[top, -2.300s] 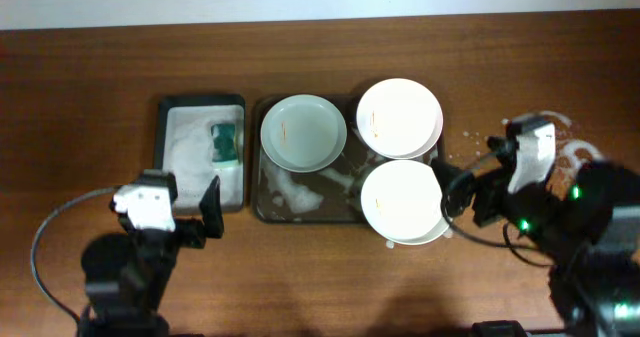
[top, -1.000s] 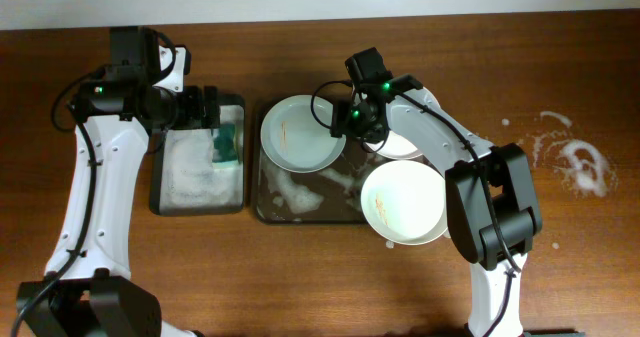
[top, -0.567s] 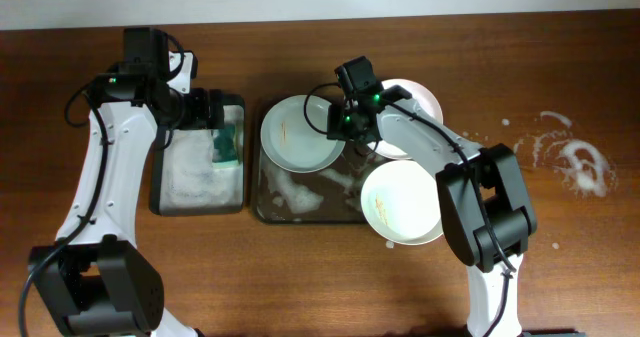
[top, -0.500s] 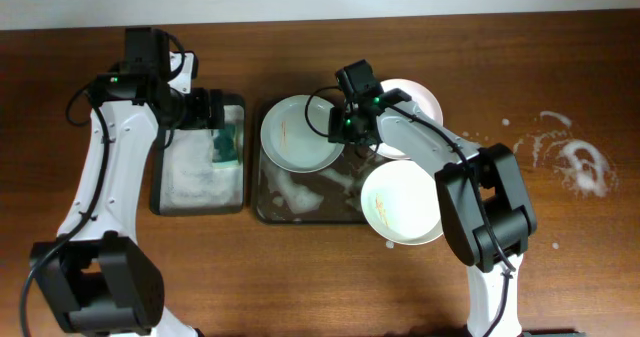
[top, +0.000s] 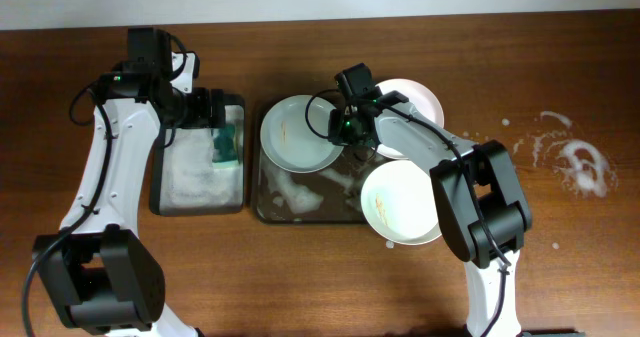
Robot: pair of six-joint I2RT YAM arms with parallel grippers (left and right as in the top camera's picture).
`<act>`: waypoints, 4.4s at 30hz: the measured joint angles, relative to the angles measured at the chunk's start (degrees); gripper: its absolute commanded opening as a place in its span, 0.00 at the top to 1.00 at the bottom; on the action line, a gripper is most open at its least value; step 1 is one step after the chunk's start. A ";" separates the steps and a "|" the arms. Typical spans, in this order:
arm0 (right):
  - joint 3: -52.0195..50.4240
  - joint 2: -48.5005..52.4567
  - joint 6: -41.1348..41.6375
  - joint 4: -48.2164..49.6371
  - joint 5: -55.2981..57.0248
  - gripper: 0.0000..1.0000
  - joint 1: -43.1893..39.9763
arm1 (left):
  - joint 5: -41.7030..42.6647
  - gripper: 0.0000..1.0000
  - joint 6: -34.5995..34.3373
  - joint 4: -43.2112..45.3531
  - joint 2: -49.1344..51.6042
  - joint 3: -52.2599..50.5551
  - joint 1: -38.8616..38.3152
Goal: Clean dirty plates on tray and stack at the side
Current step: 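Grasp the green-yellow sponge with the left gripper and lift it, then scrub the pale green plate held by the right gripper with the sponge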
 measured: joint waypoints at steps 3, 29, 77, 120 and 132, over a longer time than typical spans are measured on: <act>0.00 0.17 0.46 -0.92 -1.62 0.93 0.00 | 0.00 0.01 -0.02 0.57 0.00 0.00 0.00; 1.14 0.17 1.95 -8.09 -4.50 0.95 -0.04 | 0.02 0.42 -2.69 5.68 13.73 -1.22 0.00; 1.14 0.17 1.97 -8.02 -4.50 0.96 0.00 | -6.03 0.99 -0.87 -10.67 11.30 11.26 -4.52; 1.11 0.17 2.08 -7.34 -4.57 0.95 0.00 | -1.60 0.99 -10.62 22.77 10.60 -14.03 -20.59; 1.09 0.17 2.08 -7.30 -4.57 0.95 0.00 | -15.10 0.99 -11.02 42.01 12.33 -16.74 -20.59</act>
